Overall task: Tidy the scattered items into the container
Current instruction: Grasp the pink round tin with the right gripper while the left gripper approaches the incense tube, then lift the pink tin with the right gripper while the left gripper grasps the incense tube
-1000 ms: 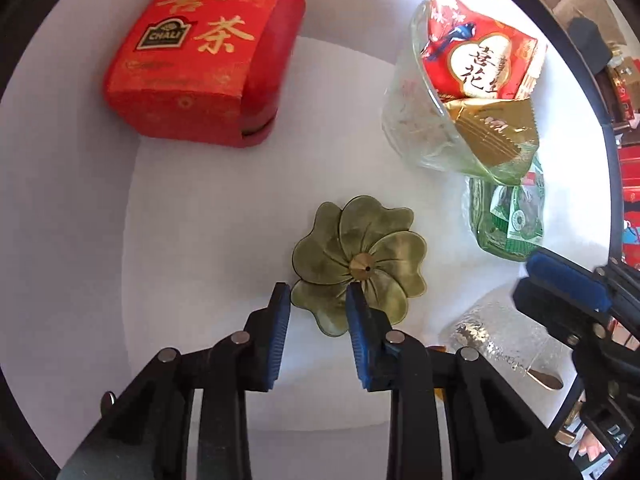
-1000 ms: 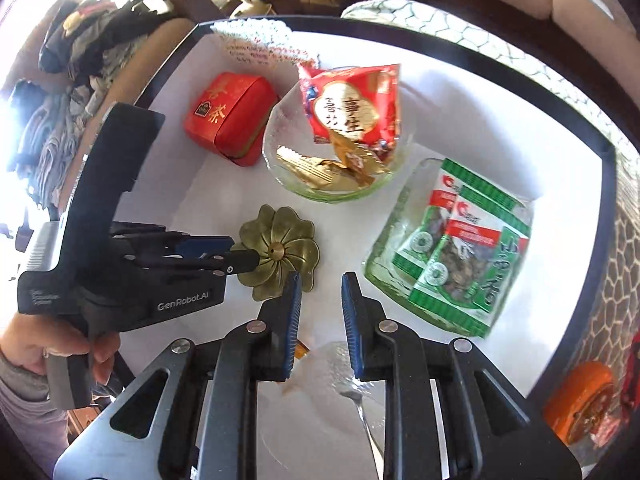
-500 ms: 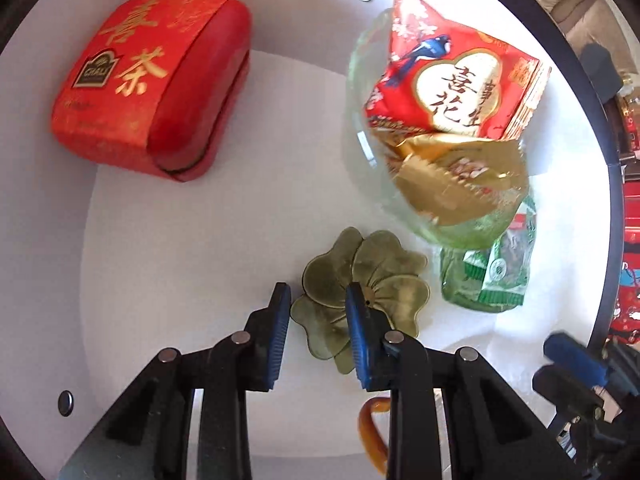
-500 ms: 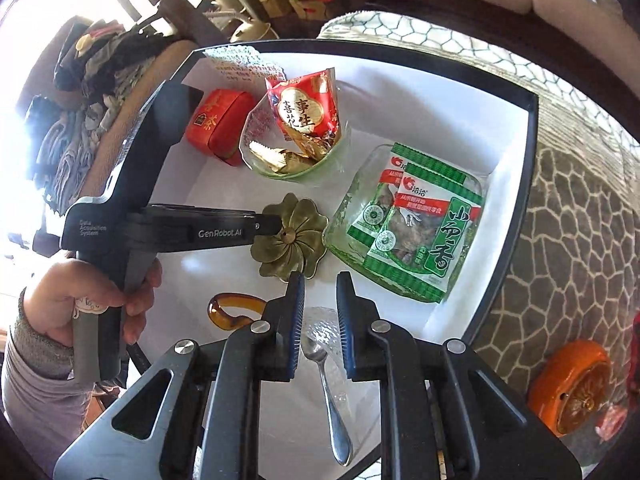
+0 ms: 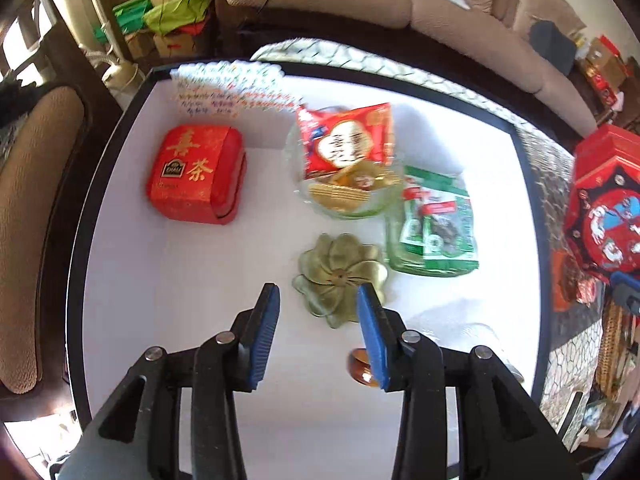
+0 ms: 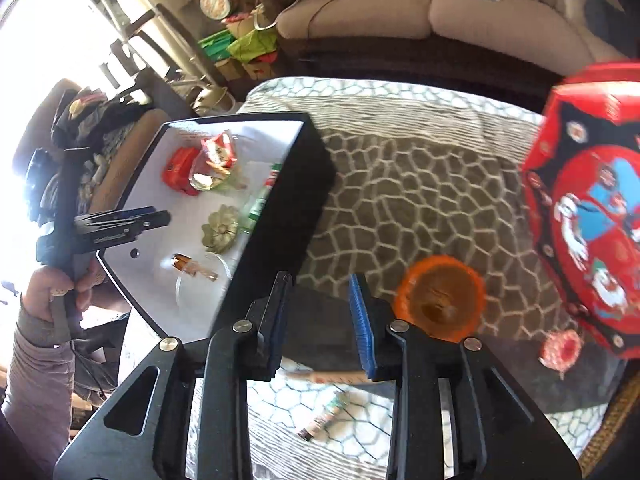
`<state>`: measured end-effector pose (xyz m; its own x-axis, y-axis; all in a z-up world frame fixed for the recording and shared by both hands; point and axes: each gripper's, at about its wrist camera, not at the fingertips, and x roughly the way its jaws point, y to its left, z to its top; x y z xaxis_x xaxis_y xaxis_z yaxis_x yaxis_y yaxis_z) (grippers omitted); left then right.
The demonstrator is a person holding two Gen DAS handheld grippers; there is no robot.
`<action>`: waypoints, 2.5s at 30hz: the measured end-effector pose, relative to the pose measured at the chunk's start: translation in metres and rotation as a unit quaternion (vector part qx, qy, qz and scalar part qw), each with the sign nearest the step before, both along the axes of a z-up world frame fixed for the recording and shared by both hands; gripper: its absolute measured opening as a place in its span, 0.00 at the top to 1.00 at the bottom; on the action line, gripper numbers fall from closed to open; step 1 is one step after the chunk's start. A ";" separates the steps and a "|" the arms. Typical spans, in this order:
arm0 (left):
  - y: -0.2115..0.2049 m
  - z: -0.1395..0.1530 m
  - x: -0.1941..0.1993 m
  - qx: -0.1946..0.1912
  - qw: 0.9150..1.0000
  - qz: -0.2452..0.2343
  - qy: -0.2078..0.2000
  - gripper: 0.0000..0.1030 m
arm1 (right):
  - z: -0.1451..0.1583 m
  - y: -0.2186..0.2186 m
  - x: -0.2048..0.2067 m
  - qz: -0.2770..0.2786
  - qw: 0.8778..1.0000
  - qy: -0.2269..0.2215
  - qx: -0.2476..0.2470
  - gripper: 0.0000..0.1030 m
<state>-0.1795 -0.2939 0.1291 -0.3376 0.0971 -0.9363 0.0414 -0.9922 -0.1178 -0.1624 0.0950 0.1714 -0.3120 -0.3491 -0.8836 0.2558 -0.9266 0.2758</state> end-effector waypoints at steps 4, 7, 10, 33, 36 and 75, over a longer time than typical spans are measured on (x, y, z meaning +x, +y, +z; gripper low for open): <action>0.090 0.029 0.028 0.057 0.996 -0.053 0.039 0.45 | -0.008 0.057 0.032 -0.050 0.999 0.001 0.019 0.56; 0.145 0.030 0.052 0.088 0.991 -0.085 0.059 0.41 | -0.017 0.093 0.050 -0.088 0.996 0.002 0.002 0.51; 0.181 0.027 0.058 0.078 0.986 -0.116 0.092 0.35 | -0.028 0.125 0.063 -0.123 0.992 0.002 -0.008 0.51; 0.308 -0.067 0.042 -0.006 0.979 -0.117 0.169 0.30 | -0.134 0.170 0.024 -0.206 0.969 0.079 0.109 0.59; 0.311 -0.070 0.035 -0.019 0.978 -0.109 0.175 0.30 | -0.134 0.167 0.025 -0.202 0.969 0.080 0.116 0.59; 0.261 -0.028 0.077 0.134 0.962 -0.128 0.200 0.29 | -0.011 0.090 0.087 -0.086 0.987 0.113 -0.070 0.59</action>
